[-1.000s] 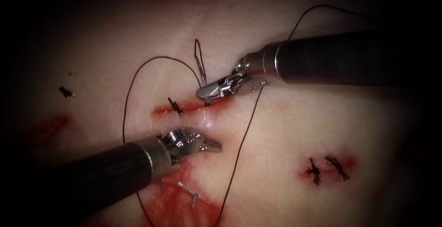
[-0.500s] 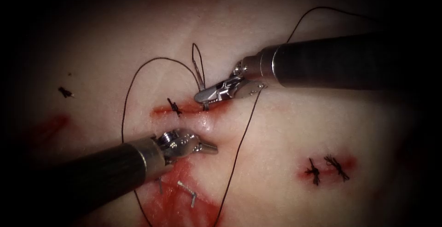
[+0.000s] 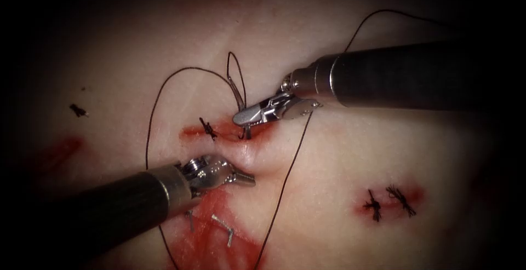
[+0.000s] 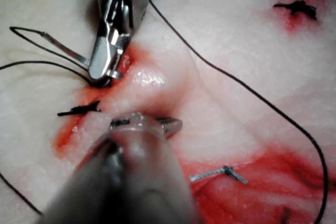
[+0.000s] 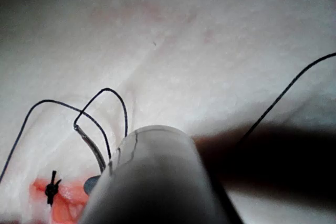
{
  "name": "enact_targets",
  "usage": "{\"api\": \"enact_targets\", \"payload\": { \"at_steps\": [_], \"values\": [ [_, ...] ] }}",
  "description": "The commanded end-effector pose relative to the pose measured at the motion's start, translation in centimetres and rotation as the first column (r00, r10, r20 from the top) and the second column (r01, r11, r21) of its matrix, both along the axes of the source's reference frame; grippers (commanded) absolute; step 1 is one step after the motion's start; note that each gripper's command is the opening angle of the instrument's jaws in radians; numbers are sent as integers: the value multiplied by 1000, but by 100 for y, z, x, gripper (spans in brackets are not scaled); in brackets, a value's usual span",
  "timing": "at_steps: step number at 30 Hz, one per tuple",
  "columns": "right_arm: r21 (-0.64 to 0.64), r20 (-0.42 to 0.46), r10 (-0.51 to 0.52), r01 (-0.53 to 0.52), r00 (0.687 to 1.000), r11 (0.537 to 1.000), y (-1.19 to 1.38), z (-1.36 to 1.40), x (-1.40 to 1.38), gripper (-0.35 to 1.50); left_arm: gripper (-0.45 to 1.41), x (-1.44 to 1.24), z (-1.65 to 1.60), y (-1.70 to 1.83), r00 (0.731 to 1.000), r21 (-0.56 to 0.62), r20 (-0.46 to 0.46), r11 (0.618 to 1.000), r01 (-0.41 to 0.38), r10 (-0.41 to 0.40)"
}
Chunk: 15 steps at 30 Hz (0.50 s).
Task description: Wound Closure
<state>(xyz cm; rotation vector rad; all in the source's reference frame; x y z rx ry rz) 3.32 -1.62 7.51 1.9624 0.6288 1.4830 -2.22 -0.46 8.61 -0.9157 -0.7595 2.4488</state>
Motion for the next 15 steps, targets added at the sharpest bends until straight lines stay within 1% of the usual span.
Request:
{"api": "enact_targets", "payload": {
  "at_steps": [1,5,15],
  "values": [
    [-2,-10,-15,15,1000,1000,-11,2,10,-35,5,-6,7,1,1000,-1,1,1000,-1,1],
    [-2,-22,-35,35,999,999,-24,-8,14,-35,5,-4,7,2,1000,-1,-2,1000,2,-2],
    [0,-20,-38,38,999,999,-38,-18,15,-35,5,-2,5,2,1000,-3,-2,1000,2,-2]
  ]
}}
